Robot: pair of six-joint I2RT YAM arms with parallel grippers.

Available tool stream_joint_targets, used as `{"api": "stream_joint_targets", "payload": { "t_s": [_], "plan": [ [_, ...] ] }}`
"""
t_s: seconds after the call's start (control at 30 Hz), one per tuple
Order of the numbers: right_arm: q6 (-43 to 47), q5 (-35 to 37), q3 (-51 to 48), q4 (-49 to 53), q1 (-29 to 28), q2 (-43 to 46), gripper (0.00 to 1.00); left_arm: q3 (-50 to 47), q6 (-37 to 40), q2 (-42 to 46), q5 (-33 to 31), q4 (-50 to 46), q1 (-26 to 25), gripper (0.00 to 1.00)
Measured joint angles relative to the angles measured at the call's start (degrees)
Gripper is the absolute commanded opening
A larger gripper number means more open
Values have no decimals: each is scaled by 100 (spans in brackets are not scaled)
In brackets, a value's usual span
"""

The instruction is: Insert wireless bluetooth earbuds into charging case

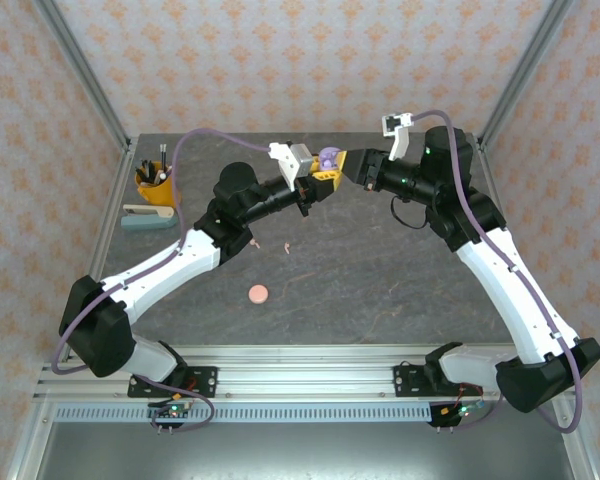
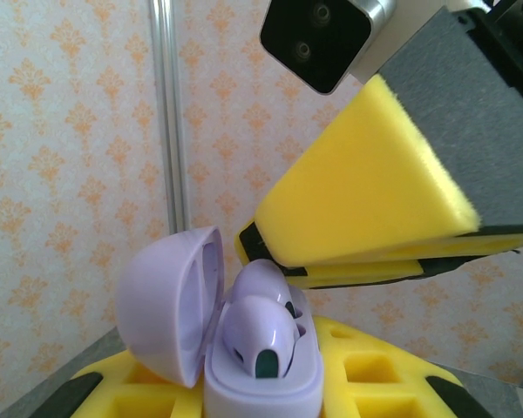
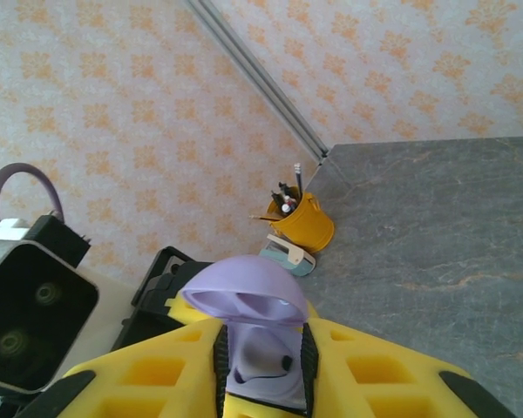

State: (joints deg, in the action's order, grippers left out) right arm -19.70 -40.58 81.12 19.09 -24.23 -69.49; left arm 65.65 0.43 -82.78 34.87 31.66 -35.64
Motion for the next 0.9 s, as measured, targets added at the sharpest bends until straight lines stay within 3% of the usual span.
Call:
{"api": "stream_joint_targets", "payload": {
  "t_s": [0.4, 0.67, 0.9],
  "plan": [
    [-275, 219, 13, 170, 7, 2, 67, -2, 0, 0, -39, 131, -39, 0],
    [-323, 284, 297, 413, 46, 306, 69, -48, 2, 0, -44, 192, -74, 0],
    [-439, 680, 1056, 1145, 81, -83, 52, -251, 144, 0, -17, 122, -74, 0]
  ]
}}
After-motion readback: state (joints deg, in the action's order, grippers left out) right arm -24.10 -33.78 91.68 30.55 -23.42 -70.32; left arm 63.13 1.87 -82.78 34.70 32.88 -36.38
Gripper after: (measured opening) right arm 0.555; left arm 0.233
